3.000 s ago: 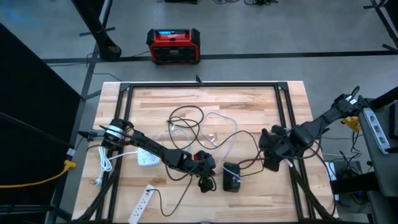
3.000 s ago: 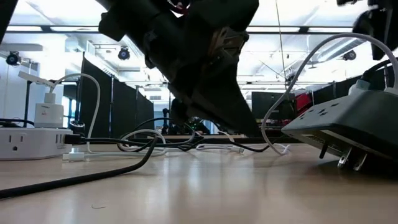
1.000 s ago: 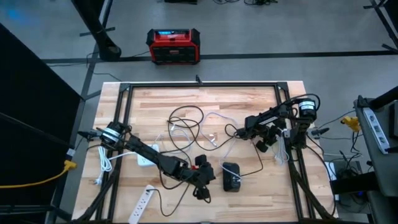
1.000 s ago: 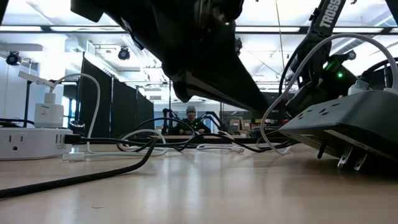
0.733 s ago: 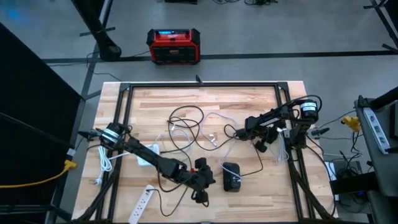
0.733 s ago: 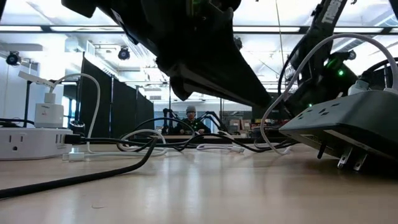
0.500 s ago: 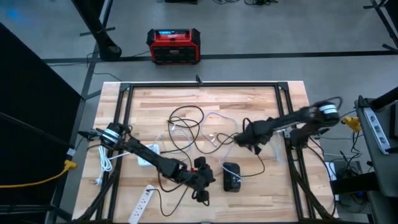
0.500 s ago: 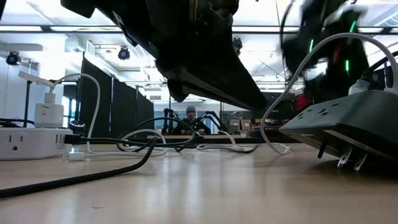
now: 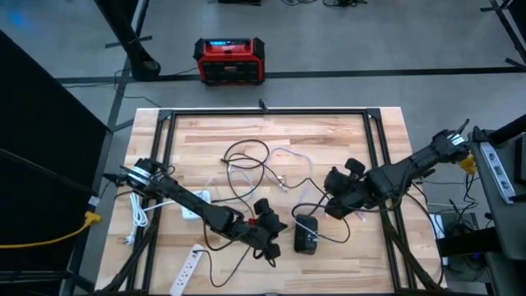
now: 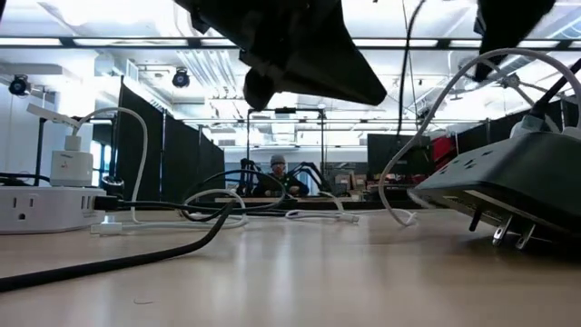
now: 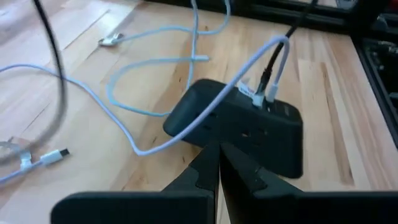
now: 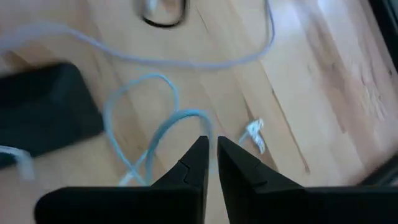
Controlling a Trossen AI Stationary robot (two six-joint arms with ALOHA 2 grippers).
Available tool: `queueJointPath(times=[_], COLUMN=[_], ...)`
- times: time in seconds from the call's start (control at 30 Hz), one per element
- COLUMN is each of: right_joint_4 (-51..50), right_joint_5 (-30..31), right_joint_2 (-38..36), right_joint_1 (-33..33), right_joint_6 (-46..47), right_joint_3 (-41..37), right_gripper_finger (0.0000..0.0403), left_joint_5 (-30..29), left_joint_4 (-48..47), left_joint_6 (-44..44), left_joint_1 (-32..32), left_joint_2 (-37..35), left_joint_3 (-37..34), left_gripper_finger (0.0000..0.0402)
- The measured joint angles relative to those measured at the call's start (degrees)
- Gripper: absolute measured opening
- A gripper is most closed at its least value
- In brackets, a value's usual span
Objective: Insert USB
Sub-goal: Insert the blue charger cable into the top white outlet extension
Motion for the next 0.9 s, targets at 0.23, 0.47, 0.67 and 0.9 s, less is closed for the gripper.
queueJointPath(times=[0.23,0.47,0.67,0.9], right_joint_4=[-0.6,-1.4,-2.6,3.2], right_joint_5=[-7.8,-8.7,-6.5,-10.2], right_joint_2=[5.1,5.4,2.6,1.0], right_joint_1=[-0.6,-1.0,-10.7,-23.9], right_joint_6=[-0.4,5.5,2.4,-2.3], right_joint_3=[-3.8,-3.9,-6.6,-12.6], right_gripper_finger=[0.0059,0.0138,0.0185,0.0204], left_joint_5=[0.0,0.0,0.1,0.1], left_joint_4=[0.5,0.5,0.2,-0.7], left_joint_6=[-1.2,-1.4,-1.2,-1.1], left_joint_1=[0.1,0.0,-0.2,-0.9], left_joint_2=[0.0,0.0,0.0,0.0], left_joint_3=[0.0,0.0,0.0,0.0], left_gripper_finger=[0.0,0.0,0.0,0.0])
